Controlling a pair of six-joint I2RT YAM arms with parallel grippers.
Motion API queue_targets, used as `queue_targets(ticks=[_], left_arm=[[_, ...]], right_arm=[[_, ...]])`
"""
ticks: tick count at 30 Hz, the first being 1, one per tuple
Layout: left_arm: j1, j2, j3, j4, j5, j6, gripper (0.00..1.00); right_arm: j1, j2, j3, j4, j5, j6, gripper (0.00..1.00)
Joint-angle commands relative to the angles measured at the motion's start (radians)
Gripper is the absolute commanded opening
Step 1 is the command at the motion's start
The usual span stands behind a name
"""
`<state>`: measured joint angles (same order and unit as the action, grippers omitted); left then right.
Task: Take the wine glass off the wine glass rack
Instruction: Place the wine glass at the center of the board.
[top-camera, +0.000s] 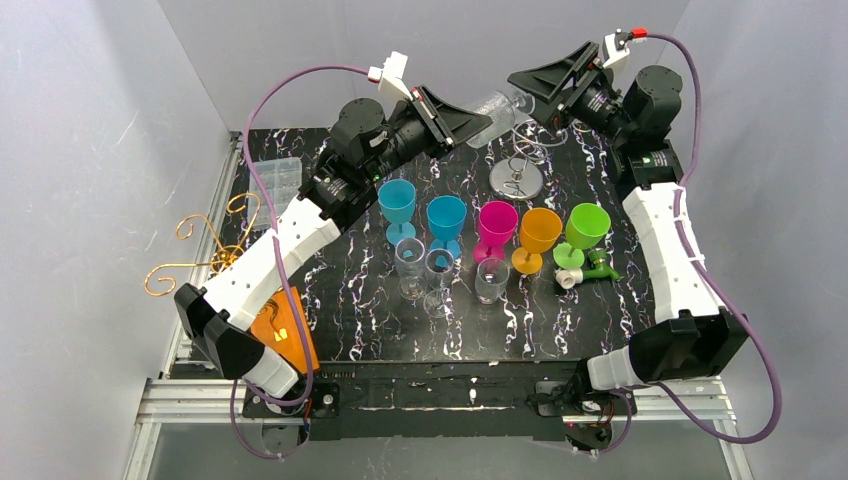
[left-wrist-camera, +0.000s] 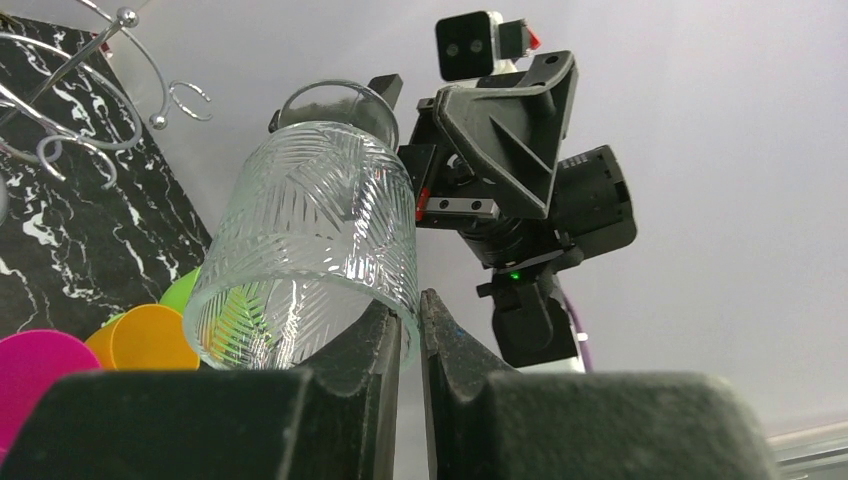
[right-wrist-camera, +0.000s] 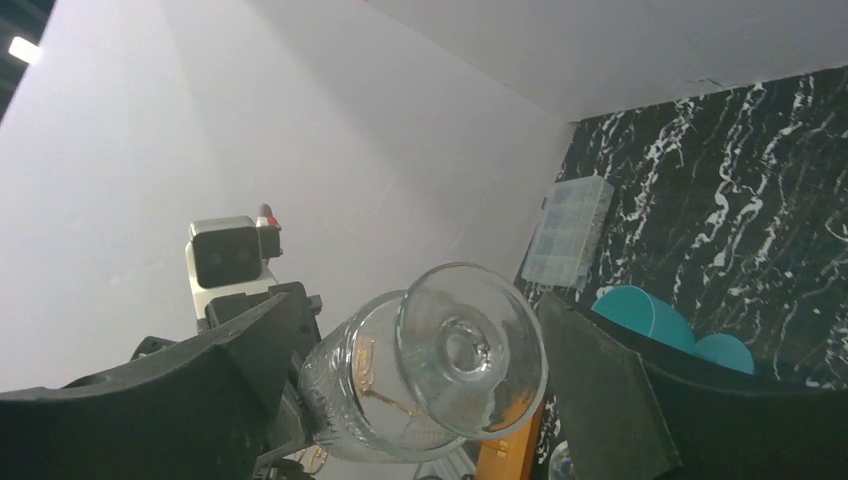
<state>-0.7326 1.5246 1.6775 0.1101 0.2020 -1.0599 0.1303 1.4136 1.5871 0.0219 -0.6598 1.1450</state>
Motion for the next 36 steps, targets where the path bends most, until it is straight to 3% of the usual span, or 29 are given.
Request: queue_targets(ticks=[1, 8, 14, 23, 36], left_arm=[[-0.026, -0.059, 0.02, -0.016, -0.017, 0.07, 0.0], [-0.075, -0.107, 0.0, -0.103, -0.041, 0.17, 0.0], [-0.127, -0.147, -0.011, -0.254, -0.041, 0.275, 0.0], [-0.262, -0.152, 0.026, -0.609, -0.032, 0.465, 0.0], [-0.523, -0.034, 0.047, -1.038, -0.216, 0.593, 0.0]], right_arm=[[0.003, -0.067, 0.028, -0.119, 0.048, -0.155, 0.98], [0.003, -0.113, 0.115, -0.502, 0.289, -0.443, 0.98], [0.003, -0.154, 0.145, -0.633, 0.469, -0.566, 0.98], [0.003, -0.125, 0.217, -0.728, 0.535, -0.658, 0.98], [0.003, -0.105, 0.177, -0.747, 0.562, -0.697, 0.98]])
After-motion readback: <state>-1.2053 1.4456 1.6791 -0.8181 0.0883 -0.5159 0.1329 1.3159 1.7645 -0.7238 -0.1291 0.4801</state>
